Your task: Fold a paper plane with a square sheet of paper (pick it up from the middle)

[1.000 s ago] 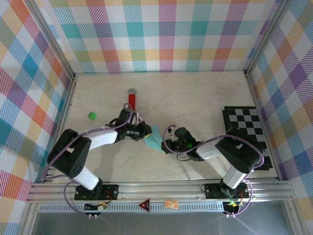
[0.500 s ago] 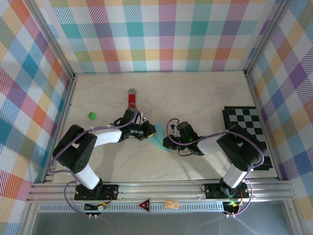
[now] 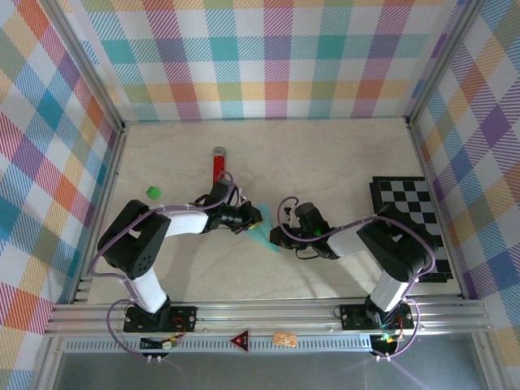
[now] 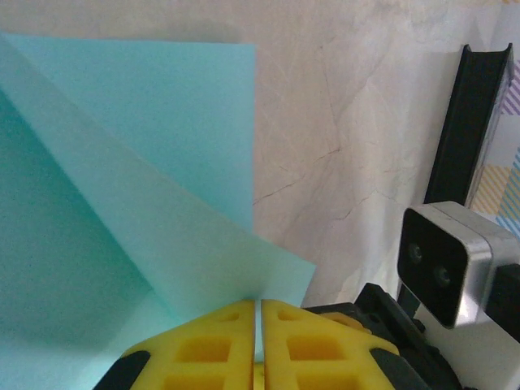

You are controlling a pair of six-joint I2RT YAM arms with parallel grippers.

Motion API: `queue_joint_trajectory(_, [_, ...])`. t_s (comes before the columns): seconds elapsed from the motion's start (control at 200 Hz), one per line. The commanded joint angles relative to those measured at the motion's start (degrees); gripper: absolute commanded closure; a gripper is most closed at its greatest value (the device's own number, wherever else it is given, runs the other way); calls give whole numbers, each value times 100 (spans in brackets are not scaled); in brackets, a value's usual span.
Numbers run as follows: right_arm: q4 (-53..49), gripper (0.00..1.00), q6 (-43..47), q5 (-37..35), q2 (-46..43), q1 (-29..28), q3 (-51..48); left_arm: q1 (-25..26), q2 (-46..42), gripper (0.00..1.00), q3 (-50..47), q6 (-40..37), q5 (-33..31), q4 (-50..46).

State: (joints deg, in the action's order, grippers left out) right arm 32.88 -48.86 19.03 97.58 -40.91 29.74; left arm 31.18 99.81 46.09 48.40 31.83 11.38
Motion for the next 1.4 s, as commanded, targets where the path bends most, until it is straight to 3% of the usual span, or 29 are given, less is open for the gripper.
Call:
queue_joint_trajectory(0.0, [-133,86,21,-6,112,-18,-104,81,167,90,168,-55,126,136])
queue_joint_trajectory(0.585, [-1315,84,614,119,-118,-23,361,81,366,91,330,-244,-298,-335])
queue_joint_trajectory(1.395, [-928,95,255,-145,116,-22,-142,81,292,89,105,-239,-176,172])
